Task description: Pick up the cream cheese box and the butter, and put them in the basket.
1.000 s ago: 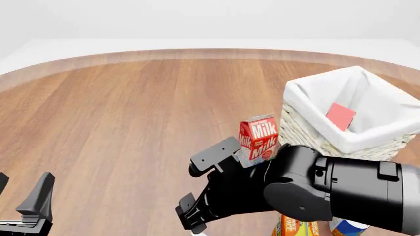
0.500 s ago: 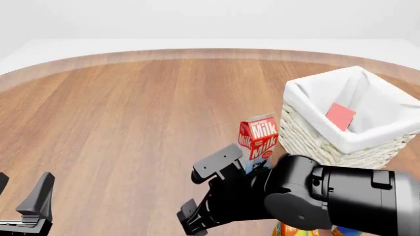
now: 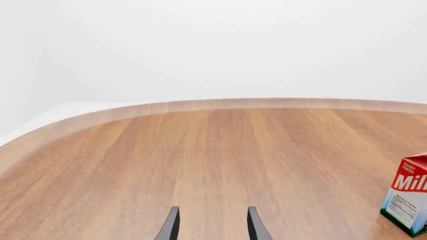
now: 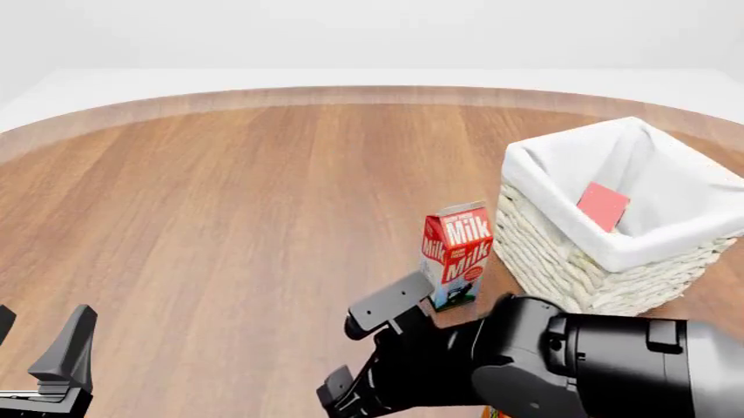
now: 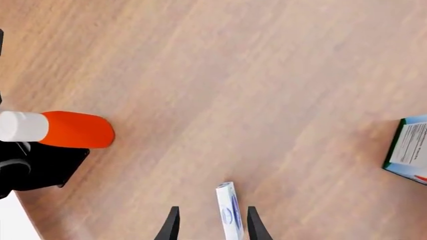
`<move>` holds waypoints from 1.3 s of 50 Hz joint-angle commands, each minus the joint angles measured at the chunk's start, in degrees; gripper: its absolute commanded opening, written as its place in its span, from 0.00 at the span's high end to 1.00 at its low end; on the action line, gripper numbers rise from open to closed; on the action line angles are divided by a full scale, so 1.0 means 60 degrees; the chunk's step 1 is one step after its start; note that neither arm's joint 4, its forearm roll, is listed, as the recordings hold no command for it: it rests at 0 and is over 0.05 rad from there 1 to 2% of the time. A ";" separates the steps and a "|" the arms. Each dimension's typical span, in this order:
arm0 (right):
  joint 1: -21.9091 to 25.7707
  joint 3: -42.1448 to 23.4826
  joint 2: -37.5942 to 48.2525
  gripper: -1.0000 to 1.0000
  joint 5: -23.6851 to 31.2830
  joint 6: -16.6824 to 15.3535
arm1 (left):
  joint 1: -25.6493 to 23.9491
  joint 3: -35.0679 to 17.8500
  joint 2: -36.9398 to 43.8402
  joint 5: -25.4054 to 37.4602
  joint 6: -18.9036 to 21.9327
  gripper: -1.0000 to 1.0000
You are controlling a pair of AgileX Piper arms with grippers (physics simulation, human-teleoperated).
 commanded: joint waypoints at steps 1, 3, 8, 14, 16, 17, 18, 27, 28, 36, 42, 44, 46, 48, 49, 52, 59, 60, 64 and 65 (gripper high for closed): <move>0.0044 0.0172 0.0081 0.00 -0.0261 0.0121 | 0.0000 0.0000 0.0000 0.0000 0.0000 0.00; 0.0100 0.0231 0.0157 0.00 -0.0395 0.0164 | 0.0000 0.0000 0.0000 0.0000 0.0000 0.00; 0.0155 0.0304 0.0187 0.00 -0.0500 0.0220 | 0.0000 0.0000 0.0000 0.0000 0.0000 0.00; 0.0141 0.0412 0.0166 0.00 -0.0582 0.0247 | 0.0000 0.0000 0.0000 0.0000 0.0000 0.00; 0.0142 0.0447 0.0166 0.00 -0.0609 0.0254 | 0.0000 0.0000 0.0000 0.0000 0.0000 0.00; 0.0141 0.0455 0.0165 0.00 -0.0610 0.0256 | 0.0000 0.0000 0.0000 0.0000 0.0000 0.00; 0.0143 0.0457 0.0160 0.00 -0.0603 0.0255 | 0.0000 0.0000 0.0000 0.0000 0.0000 0.00; 0.0038 0.0523 0.0147 0.00 -0.0597 0.0126 | 0.0000 0.0000 0.0000 0.0000 0.0000 0.00; 0.0038 0.0542 0.0148 0.00 -0.0621 0.0135 | 0.0000 0.0000 0.0000 0.0000 0.0000 0.00; -0.0075 0.0694 0.0178 0.00 -0.0787 0.0168 | 0.0000 0.0000 0.0000 0.0000 0.0000 0.00; -0.0083 0.0715 0.0238 0.00 -0.0833 0.0174 | 0.0000 0.0000 0.0000 0.0000 0.0000 0.00; -0.0114 0.0717 0.0260 0.00 -0.0845 0.0137 | 0.0000 0.0000 0.0000 0.0000 0.0000 0.00; -0.0130 0.0740 0.0264 0.00 -0.0875 0.0141 | 0.0000 0.0000 0.0000 0.0000 0.0000 0.00; -0.0106 0.0794 0.0281 0.00 -0.0948 0.0180 | 0.0000 0.0000 0.0000 0.0000 0.0000 0.00; -0.0105 0.0813 0.0277 0.00 -0.0981 0.0207 | 0.0000 0.0000 0.0000 0.0000 0.0000 0.00; -0.0077 0.0881 0.0302 0.00 -0.1091 0.0247 | 0.0000 0.0000 0.0000 0.0000 0.0000 0.00; -0.0024 0.1137 0.0312 0.00 -0.1376 0.0444 | 0.0000 0.0000 0.0000 0.0000 0.0000 0.00; 0.0001 0.1163 0.0326 0.00 -0.1414 0.0476 | 0.0000 0.0000 0.0000 0.0000 0.0000 0.00; -0.0041 0.1221 0.0365 0.00 -0.1514 0.0481 | 0.0000 0.0000 0.0000 0.0000 0.0000 0.00; -0.0036 0.1231 0.0373 0.00 -0.1532 0.0492 | 0.0000 0.0000 0.0000 0.0000 0.0000 0.00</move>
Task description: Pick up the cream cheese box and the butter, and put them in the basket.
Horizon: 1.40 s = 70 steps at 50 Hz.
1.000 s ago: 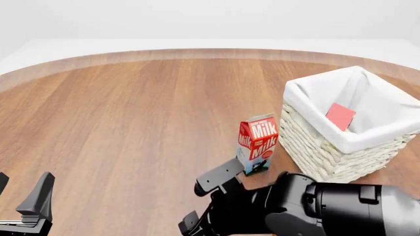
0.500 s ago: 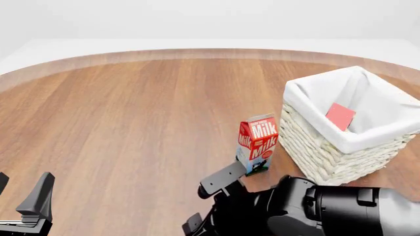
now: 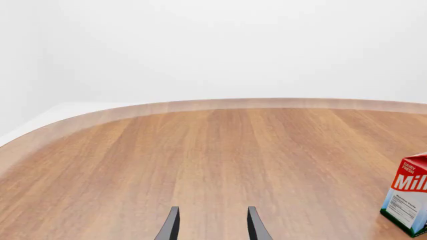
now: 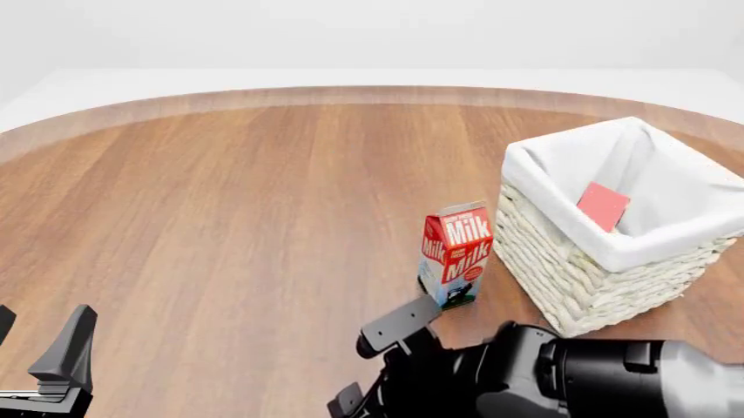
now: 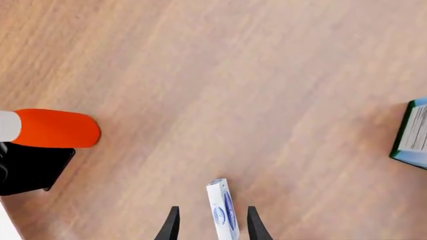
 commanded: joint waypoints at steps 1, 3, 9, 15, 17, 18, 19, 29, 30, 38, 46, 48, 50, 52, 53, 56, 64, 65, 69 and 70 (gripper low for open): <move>0.0006 0.0229 0.0094 0.00 -0.0325 0.0139 | 0.0000 0.0000 0.0000 0.0000 0.0000 0.00; 0.0017 0.0222 0.0102 0.00 -0.0325 0.0138 | 0.0000 0.0000 0.0000 0.0000 0.0000 0.00; 0.0097 0.0298 0.0133 0.00 -0.0465 0.0239 | 0.0000 0.0000 0.0000 0.0000 0.0000 0.00; 0.0094 0.0349 0.0178 0.00 -0.0565 0.0256 | 0.0000 0.0000 0.0000 0.0000 0.0000 0.00; 0.0085 0.0414 0.0191 0.00 -0.0634 0.0247 | 0.0000 0.0000 0.0000 0.0000 0.0000 0.00; 0.0075 0.0424 0.0195 0.00 -0.0644 0.0248 | 0.0000 0.0000 0.0000 0.0000 0.0000 0.00; 0.0066 0.0410 0.0191 0.00 -0.0635 0.0235 | 0.0000 0.0000 0.0000 0.0000 0.0000 0.00; 0.0033 0.0549 0.0120 0.00 -0.0808 0.0304 | 0.0000 0.0000 0.0000 0.0000 0.0000 0.00; 0.0041 0.0576 0.0122 0.00 -0.0832 0.0309 | 0.0000 0.0000 0.0000 0.0000 0.0000 0.00; 0.0018 0.0580 0.0231 0.00 -0.0917 0.0262 | 0.0000 0.0000 0.0000 0.0000 0.0000 0.00; 0.0169 0.0669 0.0398 0.00 -0.1166 0.0367 | 0.0000 0.0000 0.0000 0.0000 0.0000 0.00; 0.0177 0.0674 0.0410 0.00 -0.1174 0.0366 | 0.0000 0.0000 0.0000 0.0000 0.0000 0.00; 0.0196 0.0722 0.0437 0.00 -0.1245 0.0384 | 0.0000 0.0000 0.0000 0.0000 0.0000 0.00; 0.0176 0.0766 0.0472 0.00 -0.1310 0.0385 | 0.0000 0.0000 0.0000 0.0000 0.0000 0.00; 0.0195 0.0786 0.0478 0.00 -0.1336 0.0405 | 0.0000 0.0000 0.0000 0.0000 0.0000 0.00; 0.0194 0.0805 0.0505 0.00 -0.1377 0.0386 | 0.0000 0.0000 0.0000 0.0000 0.0000 0.00; 0.0144 0.0884 0.0518 0.00 -0.1449 0.0384 | 0.0000 0.0000 0.0000 0.0000 0.0000 0.00; 0.0122 0.0886 0.0513 0.00 -0.1451 0.0383 | 0.0000 0.0000 0.0000 0.0000 0.0000 0.00; 0.0193 0.1004 0.0631 0.00 -0.1550 0.0486 | 0.0000 0.0000 0.0000 0.0000 0.0000 0.00; 0.0214 0.0980 0.0644 0.00 -0.1524 0.0491 | 0.0000 0.0000 0.0000 0.0000 0.0000 0.00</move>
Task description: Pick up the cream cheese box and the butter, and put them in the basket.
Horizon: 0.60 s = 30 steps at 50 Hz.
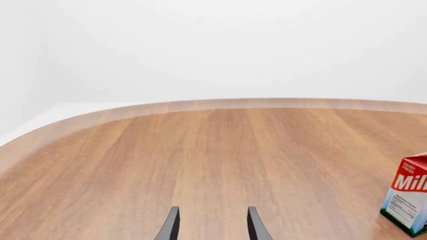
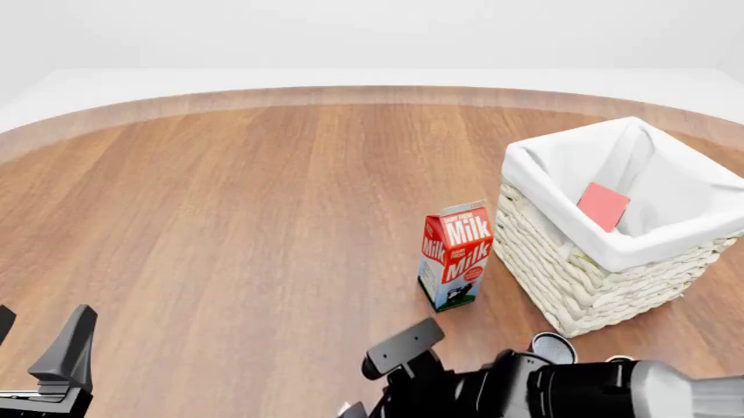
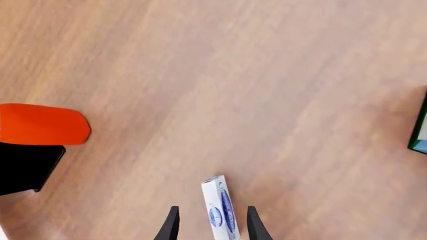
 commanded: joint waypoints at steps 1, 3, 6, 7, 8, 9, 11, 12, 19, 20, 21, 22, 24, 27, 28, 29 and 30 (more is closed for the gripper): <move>0.0053 0.0094 0.0128 0.00 -0.0091 0.0086 | 0.0000 0.0000 0.0000 0.0000 0.0000 0.00; 0.0054 0.0073 0.0136 0.00 -0.0050 0.0064 | 0.0000 0.0000 0.0000 0.0000 0.0000 0.00; 0.0041 0.0117 0.0186 0.00 -0.0105 0.0077 | 0.0000 0.0000 0.0000 0.0000 0.0000 0.00; 0.0041 0.0117 0.0187 0.00 -0.0106 0.0077 | 0.0000 0.0000 0.0000 0.0000 0.0000 0.00; 0.0041 0.0117 0.0187 0.00 -0.0106 0.0077 | 0.0000 0.0000 0.0000 0.0000 0.0000 0.00; 0.0035 0.0118 0.0191 0.00 -0.0143 0.0095 | 0.0000 0.0000 0.0000 0.0000 0.0000 0.00; 0.0061 0.0158 0.0220 0.00 -0.0217 0.0122 | 0.0000 0.0000 0.0000 0.0000 0.0000 0.00; 0.0086 0.0188 0.0234 0.00 -0.0259 0.0154 | 0.0000 0.0000 0.0000 0.0000 0.0000 0.00; 0.0113 0.0258 0.0293 0.00 -0.0372 0.0204 | 0.0000 0.0000 0.0000 0.0000 0.0000 0.00; 0.0113 0.0258 0.0294 0.00 -0.0372 0.0204 | 0.0000 0.0000 0.0000 0.0000 0.0000 0.00; 0.0122 0.0291 0.0296 0.00 -0.0438 0.0259 | 0.0000 0.0000 0.0000 0.0000 0.0000 0.00; 0.0139 0.0298 0.0329 0.00 -0.0468 0.0258 | 0.0000 0.0000 0.0000 0.0000 0.0000 0.00; 0.0158 0.0312 0.0379 0.00 -0.0524 0.0272 | 0.0000 0.0000 0.0000 0.0000 0.0000 0.00; 0.0168 0.0312 0.0413 0.00 -0.0559 0.0272 | 0.0000 0.0000 0.0000 0.0000 0.0000 0.00; 0.0177 0.0327 0.0414 0.00 -0.0585 0.0299 | 0.0000 0.0000 0.0000 0.0000 0.0000 0.00; 0.0170 0.0322 0.0430 0.00 -0.0588 0.0288 | 0.0000 0.0000 0.0000 0.0000 0.0000 0.00; 0.0179 0.0324 0.0423 0.00 -0.0590 0.0302 | 0.0000 0.0000 0.0000 0.0000 0.0000 0.00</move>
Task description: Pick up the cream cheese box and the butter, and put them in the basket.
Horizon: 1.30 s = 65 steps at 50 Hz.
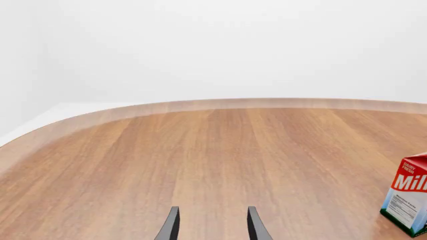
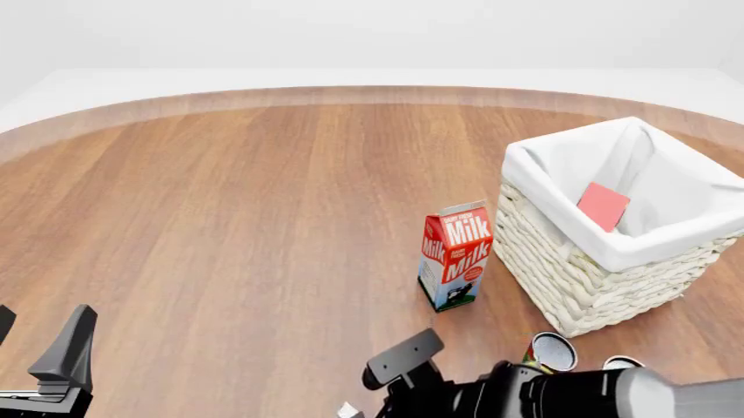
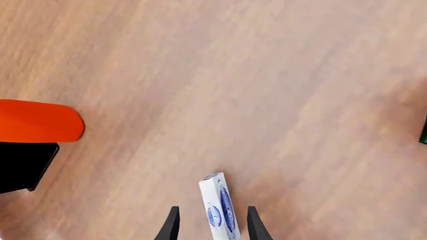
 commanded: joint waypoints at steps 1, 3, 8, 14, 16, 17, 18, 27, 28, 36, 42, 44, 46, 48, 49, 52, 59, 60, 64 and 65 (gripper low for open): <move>0.0046 0.0069 0.0124 0.00 -0.0180 0.0073 | 0.0000 0.0000 0.0000 0.0000 0.0000 0.00; 0.0068 0.0089 0.0147 0.00 -0.0205 0.0086 | 0.0000 0.0000 0.0000 0.0000 0.0000 0.00; 0.0084 0.0104 0.0182 0.00 -0.0243 0.0079 | 0.0000 0.0000 0.0000 0.0000 0.0000 0.00; 0.0147 0.0179 0.0269 0.00 -0.0379 0.0151 | 0.0000 0.0000 0.0000 0.0000 0.0000 0.00; 0.0146 0.0179 0.0269 0.00 -0.0379 0.0151 | 0.0000 0.0000 0.0000 0.0000 0.0000 0.00; 0.0133 0.0189 0.0287 0.00 -0.0410 0.0162 | 0.0000 0.0000 0.0000 0.0000 0.0000 0.00; 0.0154 0.0213 0.0316 0.00 -0.0461 0.0185 | 0.0000 0.0000 0.0000 0.0000 0.0000 0.00; 0.0190 0.0274 0.0454 0.00 -0.0726 0.0248 | 0.0000 0.0000 0.0000 0.0000 0.0000 0.00; 0.0212 0.0302 0.0466 0.00 -0.0768 0.0271 | 0.0000 0.0000 0.0000 0.0000 0.0000 0.00; 0.0210 0.0334 0.0503 0.00 -0.0833 0.0244 | 0.0000 0.0000 0.0000 0.0000 0.0000 0.00; 0.0210 0.0367 0.0580 0.00 -0.0939 0.0247 | 0.0000 0.0000 0.0000 0.0000 0.0000 0.00; 0.0241 0.0385 0.0602 0.00 -0.0985 0.0269 | 0.0000 0.0000 0.0000 0.0000 0.0000 0.00; 0.0263 0.0381 0.0616 0.00 -0.0992 0.0269 | 0.0000 0.0000 0.0000 0.0000 0.0000 0.00; 0.0258 0.0377 0.0632 0.00 -0.1002 0.0252 | 0.0000 0.0000 0.0000 0.0000 0.0000 0.00; 0.0267 0.0388 0.0636 0.00 -0.1013 0.0256 | 0.0000 0.0000 0.0000 0.0000 0.0000 0.00; 0.0251 0.0410 0.0625 0.00 -0.1036 0.0263 | 0.0000 0.0000 0.0000 0.0000 0.0000 0.00; 0.0259 0.0472 0.0679 0.00 -0.1148 0.0290 | 0.0000 0.0000 0.0000 0.0000 0.0000 0.00; 0.0264 0.0481 0.0680 0.00 -0.1160 0.0296 | 0.0000 0.0000 0.0000 0.0000 0.0000 0.00; 0.0269 0.0510 0.0686 0.00 -0.1198 0.0292 | 0.0000 0.0000 0.0000 0.0000 0.0000 0.00; 0.0278 0.0528 0.0712 0.00 -0.1241 0.0291 | 0.0000 0.0000 0.0000 0.0000 0.0000 0.00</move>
